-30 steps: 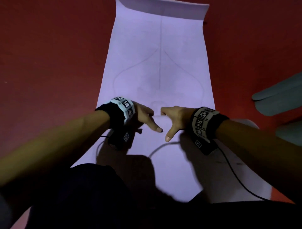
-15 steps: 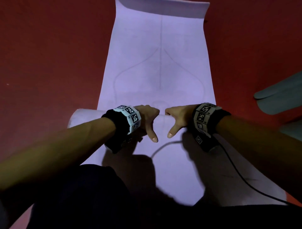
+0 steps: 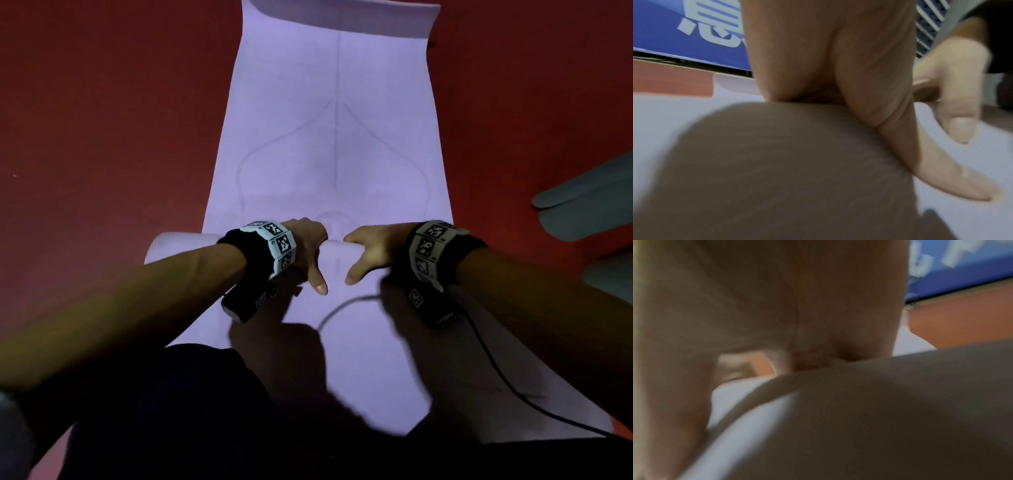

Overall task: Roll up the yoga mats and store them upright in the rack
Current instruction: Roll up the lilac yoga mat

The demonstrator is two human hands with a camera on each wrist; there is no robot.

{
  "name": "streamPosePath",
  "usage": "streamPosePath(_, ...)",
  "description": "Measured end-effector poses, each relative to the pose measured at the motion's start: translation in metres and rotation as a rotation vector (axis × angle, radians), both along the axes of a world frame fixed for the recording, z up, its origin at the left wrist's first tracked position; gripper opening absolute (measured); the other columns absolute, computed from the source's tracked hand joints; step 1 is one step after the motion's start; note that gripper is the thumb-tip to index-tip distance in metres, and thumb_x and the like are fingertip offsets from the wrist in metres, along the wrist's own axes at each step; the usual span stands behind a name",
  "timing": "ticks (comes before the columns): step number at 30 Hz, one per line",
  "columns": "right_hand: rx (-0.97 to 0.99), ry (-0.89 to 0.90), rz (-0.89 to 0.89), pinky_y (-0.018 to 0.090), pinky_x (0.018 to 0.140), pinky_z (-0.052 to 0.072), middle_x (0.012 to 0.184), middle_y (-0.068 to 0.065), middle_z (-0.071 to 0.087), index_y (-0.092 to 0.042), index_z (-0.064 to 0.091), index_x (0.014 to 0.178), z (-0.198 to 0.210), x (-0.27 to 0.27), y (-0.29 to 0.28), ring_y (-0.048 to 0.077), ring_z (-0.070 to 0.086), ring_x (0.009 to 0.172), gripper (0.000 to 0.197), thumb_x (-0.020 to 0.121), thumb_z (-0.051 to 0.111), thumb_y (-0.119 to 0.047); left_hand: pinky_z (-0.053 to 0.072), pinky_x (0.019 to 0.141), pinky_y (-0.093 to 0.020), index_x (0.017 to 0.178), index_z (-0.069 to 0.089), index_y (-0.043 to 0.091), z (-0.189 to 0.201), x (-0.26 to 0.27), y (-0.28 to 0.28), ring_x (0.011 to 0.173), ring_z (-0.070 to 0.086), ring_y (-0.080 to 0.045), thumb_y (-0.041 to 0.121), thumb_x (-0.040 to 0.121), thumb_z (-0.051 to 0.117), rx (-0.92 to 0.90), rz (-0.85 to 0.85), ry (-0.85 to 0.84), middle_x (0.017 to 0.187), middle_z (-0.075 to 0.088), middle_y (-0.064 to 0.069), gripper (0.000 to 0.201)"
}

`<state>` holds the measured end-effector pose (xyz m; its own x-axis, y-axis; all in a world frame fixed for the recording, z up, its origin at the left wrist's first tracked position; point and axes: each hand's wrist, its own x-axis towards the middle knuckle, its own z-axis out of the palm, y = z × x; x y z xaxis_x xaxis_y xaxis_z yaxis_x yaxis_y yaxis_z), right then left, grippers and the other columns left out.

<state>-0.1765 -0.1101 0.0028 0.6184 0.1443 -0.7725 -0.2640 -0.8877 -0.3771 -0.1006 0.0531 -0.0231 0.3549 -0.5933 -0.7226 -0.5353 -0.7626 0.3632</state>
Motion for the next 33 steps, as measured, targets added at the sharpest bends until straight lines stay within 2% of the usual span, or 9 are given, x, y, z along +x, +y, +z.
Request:
streamPosePath(5, -0.085, -0.069, 0.051, 0.029, 0.08, 0.044, 0.1, -0.011, 0.059, -0.029, 0.053, 0.1, 0.0, 0.006, -0.003, 0.013, 0.057, 0.093, 0.06, 0.06, 0.091, -0.053, 0.057, 0.055, -0.025, 0.089, 0.066, 0.002, 0.002, 0.005, 0.002, 0.062, 0.068, -0.02, 0.042, 0.058, 0.094, -0.035, 0.037, 0.177, 0.067, 0.07, -0.002, 0.058)
streamPosePath(8, -0.134, -0.143, 0.129, 0.035, 0.079, 0.048, 0.102, -0.002, 0.058, -0.02, 0.047, 0.108, 0.0, 0.003, 0.001, 0.021, 0.057, 0.095, 0.079, 0.055, 0.092, -0.056, 0.059, 0.061, -0.029, 0.092, 0.07, 0.01, 0.015, 0.019, 0.008, 0.067, 0.069, -0.017, 0.025, 0.075, 0.087, -0.05, 0.174, 0.389, 0.076, 0.072, -0.003, 0.029)
streamPosePath(11, -0.167, -0.195, 0.143, 0.042, 0.083, 0.05, 0.102, 0.002, 0.055, -0.018, 0.038, 0.109, 0.002, -0.003, 0.006, 0.024, 0.056, 0.094, 0.089, 0.052, 0.092, -0.06, 0.057, 0.064, -0.027, 0.08, 0.075, 0.012, 0.021, 0.026, 0.011, 0.064, 0.069, -0.015, 0.017, 0.076, 0.085, -0.058, 0.093, 0.425, 0.069, 0.072, -0.002, 0.013)
streamPosePath(14, -0.126, -0.193, 0.13, 0.038, 0.088, 0.046, 0.103, -0.002, 0.052, -0.02, 0.044, 0.113, 0.004, -0.002, 0.006, 0.02, 0.052, 0.098, 0.082, 0.058, 0.09, -0.058, 0.062, 0.073, -0.039, 0.08, 0.072, 0.009, 0.016, 0.024, 0.009, 0.072, 0.075, -0.021, 0.02, 0.066, 0.092, -0.073, 0.084, 0.256, 0.072, 0.075, -0.005, 0.026)
streamPosePath(18, -0.006, -0.125, -0.026, 0.039, 0.095, 0.049, 0.111, -0.003, 0.06, -0.022, 0.056, 0.109, 0.011, 0.011, -0.008, 0.02, 0.059, 0.106, 0.047, 0.075, 0.085, -0.038, 0.049, 0.065, -0.027, 0.082, 0.056, 0.019, 0.015, 0.013, 0.001, 0.075, 0.066, -0.019, 0.045, 0.054, 0.094, -0.079, -0.023, -0.184, 0.073, 0.064, 0.008, 0.054)
streamPosePath(22, -0.061, -0.108, -0.001, 0.04, 0.088, 0.051, 0.098, -0.005, 0.061, -0.02, 0.044, 0.112, 0.019, 0.023, -0.019, 0.023, 0.059, 0.098, 0.059, 0.073, 0.088, -0.032, 0.038, 0.068, -0.034, 0.096, 0.036, 0.02, 0.022, 0.007, -0.007, 0.077, 0.05, -0.024, 0.051, 0.056, 0.091, -0.11, -0.077, -0.389, 0.075, 0.042, 0.006, 0.075)
streamPosePath(25, -0.136, -0.21, 0.01, 0.037, 0.082, 0.049, 0.093, -0.009, 0.056, -0.021, 0.044, 0.114, 0.035, 0.032, -0.023, 0.021, 0.056, 0.096, 0.074, 0.062, 0.093, -0.041, 0.044, 0.067, -0.034, 0.102, 0.037, 0.017, 0.043, 0.02, -0.01, 0.075, 0.055, -0.023, 0.054, 0.057, 0.091, -0.127, -0.038, -0.258, 0.08, 0.054, 0.003, 0.08)
streamPosePath(29, -0.27, -0.32, 0.14, 0.037, 0.083, 0.046, 0.107, -0.002, 0.055, -0.021, 0.051, 0.117, 0.069, 0.042, -0.019, 0.02, 0.052, 0.101, 0.084, 0.053, 0.091, -0.059, 0.056, 0.084, -0.035, 0.108, 0.061, 0.024, 0.079, 0.061, -0.004, 0.092, 0.068, -0.017, 0.062, 0.054, 0.088, -0.146, 0.107, 0.048, 0.099, 0.07, 0.006, 0.071)
streamPosePath(33, -0.4, -0.499, 0.267, 0.036, 0.076, 0.039, 0.105, 0.0, 0.05, -0.019, 0.051, 0.114, 0.084, 0.05, -0.002, 0.023, 0.05, 0.098, 0.087, 0.05, 0.087, -0.067, 0.059, 0.073, -0.041, 0.098, 0.064, 0.01, 0.102, 0.077, -0.007, 0.082, 0.071, -0.025, 0.035, 0.054, 0.096, -0.128, 0.117, 0.114, 0.089, 0.075, -0.008, 0.059)
